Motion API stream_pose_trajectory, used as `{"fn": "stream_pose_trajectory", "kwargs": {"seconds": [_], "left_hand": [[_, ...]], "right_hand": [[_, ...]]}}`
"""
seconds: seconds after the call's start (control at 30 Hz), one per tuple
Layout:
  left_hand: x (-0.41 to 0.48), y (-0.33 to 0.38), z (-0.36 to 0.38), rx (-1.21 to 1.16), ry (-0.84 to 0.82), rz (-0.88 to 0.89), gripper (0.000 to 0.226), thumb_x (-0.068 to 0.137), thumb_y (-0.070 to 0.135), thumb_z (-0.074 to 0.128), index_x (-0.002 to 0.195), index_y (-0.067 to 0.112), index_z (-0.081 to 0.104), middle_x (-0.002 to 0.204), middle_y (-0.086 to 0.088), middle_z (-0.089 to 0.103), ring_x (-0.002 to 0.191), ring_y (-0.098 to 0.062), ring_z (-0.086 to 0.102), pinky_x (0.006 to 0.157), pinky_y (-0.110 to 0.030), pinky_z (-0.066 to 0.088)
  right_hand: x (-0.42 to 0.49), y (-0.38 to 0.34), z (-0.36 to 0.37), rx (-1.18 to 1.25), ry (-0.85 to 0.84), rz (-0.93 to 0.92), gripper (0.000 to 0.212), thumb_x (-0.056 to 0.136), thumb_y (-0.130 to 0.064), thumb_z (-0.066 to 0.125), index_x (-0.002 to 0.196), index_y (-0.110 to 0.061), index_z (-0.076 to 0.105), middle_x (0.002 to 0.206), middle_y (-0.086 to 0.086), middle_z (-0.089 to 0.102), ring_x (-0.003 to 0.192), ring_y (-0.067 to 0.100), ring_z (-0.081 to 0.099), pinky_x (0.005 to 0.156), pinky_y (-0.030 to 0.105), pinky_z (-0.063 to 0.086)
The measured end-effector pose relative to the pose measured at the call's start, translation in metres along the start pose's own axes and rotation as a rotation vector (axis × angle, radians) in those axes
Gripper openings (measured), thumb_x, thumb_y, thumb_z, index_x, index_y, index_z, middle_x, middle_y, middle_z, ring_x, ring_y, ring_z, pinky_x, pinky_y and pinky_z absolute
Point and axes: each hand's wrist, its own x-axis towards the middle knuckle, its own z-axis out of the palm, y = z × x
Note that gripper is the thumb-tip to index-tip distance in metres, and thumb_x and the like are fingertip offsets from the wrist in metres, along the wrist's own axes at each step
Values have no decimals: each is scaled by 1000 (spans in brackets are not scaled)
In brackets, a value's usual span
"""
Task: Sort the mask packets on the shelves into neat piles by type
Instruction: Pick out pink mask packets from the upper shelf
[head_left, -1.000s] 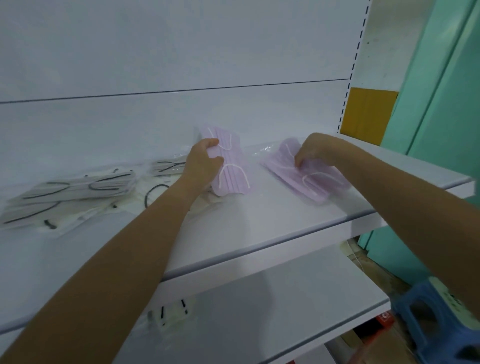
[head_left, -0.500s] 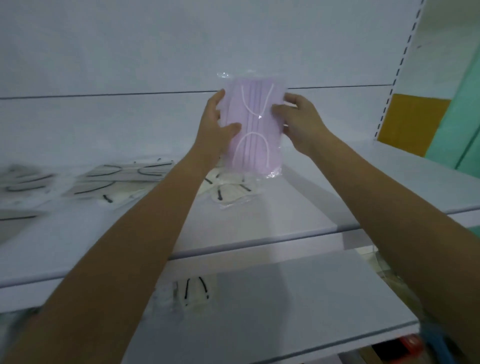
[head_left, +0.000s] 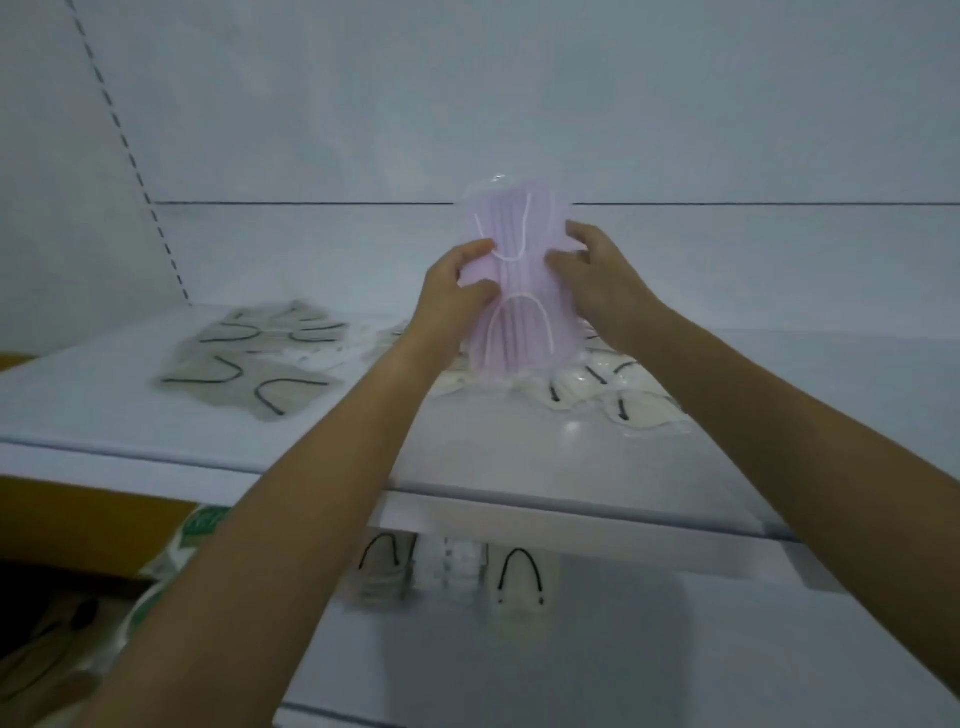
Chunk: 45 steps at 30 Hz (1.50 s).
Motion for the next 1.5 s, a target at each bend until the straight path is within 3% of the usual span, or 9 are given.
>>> {"fn": "stream_pose_trajectory", "kwargs": {"seconds": [0.27,0.4,0.47,0.57,0.67,0.73,0.93,1.13,1.5], "left_hand": [[-27,-16,-107,40,154,-61,68,84,-5,55,142,17,29,123,-6,49,109,-20,54,87,-30,50],[-51,-20,-150,1,147,-83,74,83,3,54,147,18,20,130,-5,50,111,-21,56,90,-35,50],[-64,-20,-171,-20,111,-76,67,80,4,51,143,16,29,132,-8,51,114,-23,56,91,-36,51],[-93,-15,-208,-43,143,-81,69,87,-1,45,147,22,20,140,-4,44,120,-21,51,96,-38,48],[-141,-14,-252,-95,177,-59,77,85,-1,55,147,28,19,137,-1,46,120,-19,52,92,-40,52],[-181,-20,-276,-147,171,-93,83,86,2,60,147,34,14,130,4,51,116,-17,56,88,-39,53],[-279,-77,-314,-174,86,-229,81,86,-2,60,141,39,16,128,12,51,112,-6,58,78,-21,54],[-283,-161,-300,19,92,-511,52,84,-6,57,132,9,43,117,-2,55,104,-16,55,65,-8,50],[-191,-247,-249,177,-146,-813,49,91,-1,47,139,4,34,122,-12,51,94,-22,54,65,-19,44]], "right_hand": [[-14,-10,87,102,-283,35,53,90,-5,57,138,-7,35,92,-2,56,80,12,59,68,26,50],[-33,-16,144,-53,-200,-115,52,91,-2,47,141,-9,35,121,6,53,102,19,56,81,28,51],[-47,-24,173,-125,-184,-166,55,94,-3,39,147,-8,23,146,9,37,130,21,41,107,26,33],[-77,-39,214,-166,-180,-222,53,99,-7,31,148,-6,11,157,4,14,143,14,15,101,6,9],[-126,-48,248,-59,-175,-236,52,100,-7,33,148,-6,13,145,-4,31,132,11,34,85,-6,15],[-165,-38,271,1,-190,-213,52,99,-5,34,147,-5,14,125,-3,40,105,13,52,90,21,37],[-261,30,326,51,-199,-145,53,98,-1,37,146,-2,17,132,-15,41,107,33,40,95,29,35],[-307,117,339,67,-268,446,44,97,-12,46,138,-18,32,99,-3,49,70,7,53,56,12,46],[-186,202,336,69,-49,664,43,80,11,35,108,-12,57,84,9,57,71,21,53,62,29,47]]}}
